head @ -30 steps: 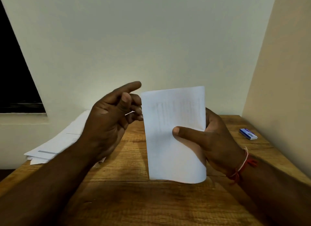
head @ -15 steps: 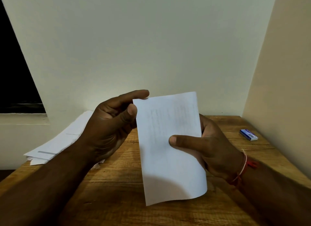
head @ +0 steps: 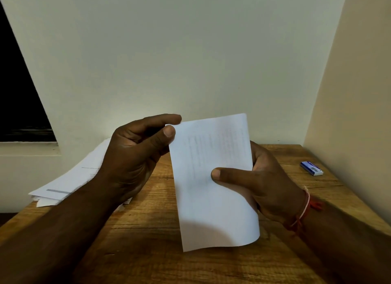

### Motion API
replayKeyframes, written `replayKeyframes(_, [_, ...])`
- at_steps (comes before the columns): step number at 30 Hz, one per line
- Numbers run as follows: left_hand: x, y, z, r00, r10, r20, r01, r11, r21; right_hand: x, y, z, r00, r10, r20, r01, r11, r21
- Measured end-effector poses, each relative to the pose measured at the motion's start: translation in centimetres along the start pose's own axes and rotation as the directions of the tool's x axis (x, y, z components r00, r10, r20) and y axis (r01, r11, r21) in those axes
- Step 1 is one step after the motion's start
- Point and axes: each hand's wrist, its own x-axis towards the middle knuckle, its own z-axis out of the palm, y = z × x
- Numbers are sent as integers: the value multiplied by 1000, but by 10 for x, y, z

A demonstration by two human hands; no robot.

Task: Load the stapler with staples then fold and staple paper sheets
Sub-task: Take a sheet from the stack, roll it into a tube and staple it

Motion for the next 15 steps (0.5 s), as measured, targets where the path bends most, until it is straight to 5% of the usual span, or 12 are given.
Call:
replayKeyframes(10, [3,-3,2,997,27,-71,-23,999,50,1,-1,0,999,-14,-34,13,999,-29])
replayKeyframes(15, [-11,-14,16,985,-170,16,161,959,235,1,1,3,986,-76,-147,65,995,-76])
